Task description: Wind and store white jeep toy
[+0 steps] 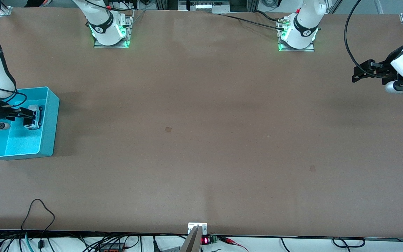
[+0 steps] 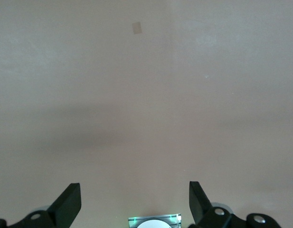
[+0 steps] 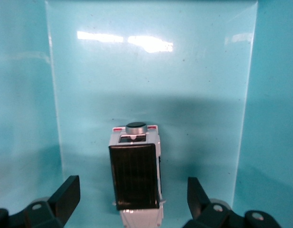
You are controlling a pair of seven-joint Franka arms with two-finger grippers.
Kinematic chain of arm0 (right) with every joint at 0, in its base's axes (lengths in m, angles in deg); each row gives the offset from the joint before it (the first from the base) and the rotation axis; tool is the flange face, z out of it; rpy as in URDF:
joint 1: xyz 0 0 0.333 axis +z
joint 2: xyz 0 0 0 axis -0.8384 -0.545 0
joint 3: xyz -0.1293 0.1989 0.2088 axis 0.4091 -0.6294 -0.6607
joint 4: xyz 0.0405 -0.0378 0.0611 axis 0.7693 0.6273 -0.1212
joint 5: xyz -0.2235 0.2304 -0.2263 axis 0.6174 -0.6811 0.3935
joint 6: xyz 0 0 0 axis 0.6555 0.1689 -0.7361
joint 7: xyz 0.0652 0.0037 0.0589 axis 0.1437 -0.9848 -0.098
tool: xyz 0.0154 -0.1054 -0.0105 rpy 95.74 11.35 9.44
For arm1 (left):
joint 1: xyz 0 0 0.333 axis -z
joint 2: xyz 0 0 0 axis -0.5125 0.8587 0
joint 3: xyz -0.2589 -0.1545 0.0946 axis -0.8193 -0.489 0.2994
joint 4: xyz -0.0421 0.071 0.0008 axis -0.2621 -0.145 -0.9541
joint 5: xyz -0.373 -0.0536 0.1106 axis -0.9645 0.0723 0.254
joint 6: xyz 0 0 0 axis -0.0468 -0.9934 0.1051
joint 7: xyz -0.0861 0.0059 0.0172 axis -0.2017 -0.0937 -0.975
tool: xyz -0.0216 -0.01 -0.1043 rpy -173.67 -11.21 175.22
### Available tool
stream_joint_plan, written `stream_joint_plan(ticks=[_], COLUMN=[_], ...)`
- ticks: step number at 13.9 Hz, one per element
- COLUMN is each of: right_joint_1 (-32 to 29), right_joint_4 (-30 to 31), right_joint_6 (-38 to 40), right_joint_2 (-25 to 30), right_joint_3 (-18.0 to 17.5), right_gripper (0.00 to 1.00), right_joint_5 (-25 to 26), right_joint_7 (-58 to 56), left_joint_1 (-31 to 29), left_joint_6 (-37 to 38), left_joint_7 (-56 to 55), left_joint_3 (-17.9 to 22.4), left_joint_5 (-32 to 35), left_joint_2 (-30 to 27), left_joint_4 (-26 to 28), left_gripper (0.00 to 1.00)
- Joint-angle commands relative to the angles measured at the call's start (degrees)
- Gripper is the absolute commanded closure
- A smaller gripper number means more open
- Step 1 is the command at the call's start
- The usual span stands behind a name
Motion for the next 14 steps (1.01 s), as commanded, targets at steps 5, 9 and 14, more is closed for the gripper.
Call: stream_joint_plan(ticks=[5, 9, 14], right_joint_1=[1.0, 4.1, 10.3], right_joint_4=[-4.1, -5.0, -5.5], right_joint_6=[12.3, 15.7, 21.4], right_joint_2=[10.6, 17.0, 21.7], right_joint_3=[-6.1, -10.9, -10.9], right_gripper=[0.00, 0.00, 0.00], right_joint_5=[-1.4, -2.4, -2.4], right_joint_7=[-8.5, -2.9, 10.2], left_joint_1=[-0.4, -0.4, -0.4], left_joint_6=[0.3, 1.5, 1.5], left_joint_7=[0.3, 0.4, 0.5], left_joint_3=[-0.4, -0.2, -0.2], left_joint_5=[-0.7, -0.7, -0.7], left_joint_2=[-1.3, -2.1, -2.1], left_joint_4=[1.2, 1.2, 1.2], left_gripper=[0.00, 0.00, 0.00])
